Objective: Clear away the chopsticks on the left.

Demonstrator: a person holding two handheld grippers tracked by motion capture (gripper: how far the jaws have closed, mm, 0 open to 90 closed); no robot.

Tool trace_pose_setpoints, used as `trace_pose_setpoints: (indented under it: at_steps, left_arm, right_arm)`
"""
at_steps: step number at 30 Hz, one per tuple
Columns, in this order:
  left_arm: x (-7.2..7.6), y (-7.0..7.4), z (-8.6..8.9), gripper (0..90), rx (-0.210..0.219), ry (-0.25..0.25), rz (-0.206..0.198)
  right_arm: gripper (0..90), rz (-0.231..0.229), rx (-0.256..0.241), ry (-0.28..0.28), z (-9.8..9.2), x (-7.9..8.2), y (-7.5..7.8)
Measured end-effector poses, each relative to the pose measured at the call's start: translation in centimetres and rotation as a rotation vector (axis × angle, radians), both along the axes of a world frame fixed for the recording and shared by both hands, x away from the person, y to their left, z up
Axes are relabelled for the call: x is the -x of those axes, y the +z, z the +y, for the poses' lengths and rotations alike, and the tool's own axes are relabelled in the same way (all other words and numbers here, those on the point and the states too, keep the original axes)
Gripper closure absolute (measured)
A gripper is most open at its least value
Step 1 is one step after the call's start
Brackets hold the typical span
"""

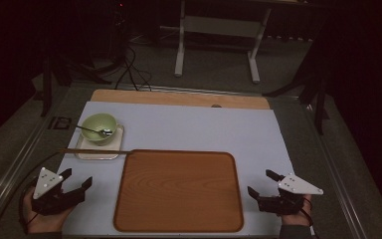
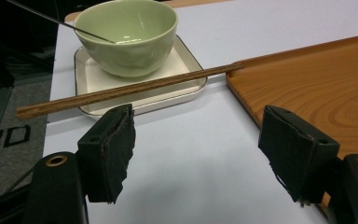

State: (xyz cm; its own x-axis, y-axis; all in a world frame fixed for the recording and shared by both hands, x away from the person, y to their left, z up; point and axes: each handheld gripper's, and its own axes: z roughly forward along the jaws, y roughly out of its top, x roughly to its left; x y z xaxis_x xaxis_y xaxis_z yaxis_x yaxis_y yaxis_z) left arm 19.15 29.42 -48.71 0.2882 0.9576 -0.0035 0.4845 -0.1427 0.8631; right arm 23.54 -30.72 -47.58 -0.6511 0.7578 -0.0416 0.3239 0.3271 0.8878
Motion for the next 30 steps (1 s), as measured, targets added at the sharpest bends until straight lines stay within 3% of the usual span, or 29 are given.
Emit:
trace_pose_setpoints:
  at_steps: [8,17,20,30]
  left_arm:
    - [-0.4,-0.3,-0.2,27.9,-0.001,-0.008,0.022]
    - [-0.7,-0.3,0.0,28.4,0.013,-0.005,0.026]
    - [-1.5,-0.6,0.4,30.7,0.033,-0.022,0.068]
    - [-3.8,-0.3,0.3,32.7,0.000,-0.057,0.076]
  right_arm:
    - [12.0,-0.002,-0.006,-0.013,-0.1,0.0,0.0]
    - [12.3,-0.010,0.029,0.005,0.3,0.0,0.1]
    - [12.3,-0.013,0.038,0.019,0.4,-0.1,0.1]
    - [12.3,-0.018,0.043,0.021,0.5,-0.2,0.1]
